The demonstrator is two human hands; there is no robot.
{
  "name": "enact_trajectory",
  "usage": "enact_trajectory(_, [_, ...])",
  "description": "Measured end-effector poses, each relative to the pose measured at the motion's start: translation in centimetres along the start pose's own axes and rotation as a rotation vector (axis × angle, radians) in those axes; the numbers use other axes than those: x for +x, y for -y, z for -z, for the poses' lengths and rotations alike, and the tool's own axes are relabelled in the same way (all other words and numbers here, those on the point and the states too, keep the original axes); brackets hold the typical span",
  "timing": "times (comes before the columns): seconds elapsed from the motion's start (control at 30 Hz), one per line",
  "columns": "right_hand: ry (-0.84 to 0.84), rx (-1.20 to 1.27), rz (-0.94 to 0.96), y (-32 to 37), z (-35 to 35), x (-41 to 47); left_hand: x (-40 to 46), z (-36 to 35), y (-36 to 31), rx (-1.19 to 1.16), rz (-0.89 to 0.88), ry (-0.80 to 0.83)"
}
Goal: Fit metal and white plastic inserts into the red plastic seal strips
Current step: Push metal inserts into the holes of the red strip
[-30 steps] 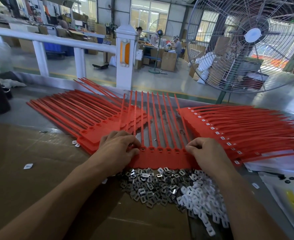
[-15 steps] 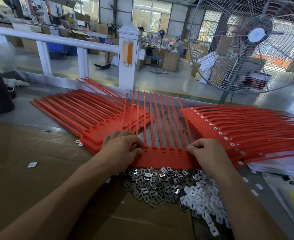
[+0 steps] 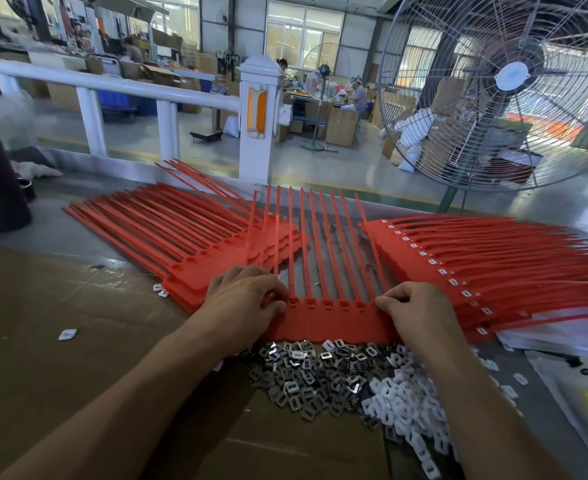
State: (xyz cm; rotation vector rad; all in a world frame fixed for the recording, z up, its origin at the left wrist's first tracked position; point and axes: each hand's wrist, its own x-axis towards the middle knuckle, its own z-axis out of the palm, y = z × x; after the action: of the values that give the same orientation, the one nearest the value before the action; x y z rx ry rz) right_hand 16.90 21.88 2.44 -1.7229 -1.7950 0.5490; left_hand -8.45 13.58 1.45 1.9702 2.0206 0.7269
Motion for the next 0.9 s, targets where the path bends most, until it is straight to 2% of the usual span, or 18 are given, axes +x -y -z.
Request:
enact_trajectory(0.5, [0.028,0.004,0.019,-0.1,0.3,-0.3,-0.1,0.1,-0.1,0.007,-0.010,-0.003])
enact_trajectory(0.7, [0.018,-0.065,0.145,0.6,1.0,-0.9,-0.1,0.2,-0.2,0.007,-0.010,-0.002])
enact_trajectory(0.77, [0.128,0.007,0.225,1.2,1.6,-1.4,-0.1,0.2,-0.2,0.009,-0.012,-0.002])
enact_trajectory(0.87, [0.522,0.012,0.321,2.5,2.1,-2.5,-0.1,0.2,-0.2,0.008,-0.011,-0.002])
enact_trajectory(0.9, [0.601,-0.024,0.352,2.7,2.1,-2.8,-0.1,0.2,-0.2,0.010,-0.010,-0.002])
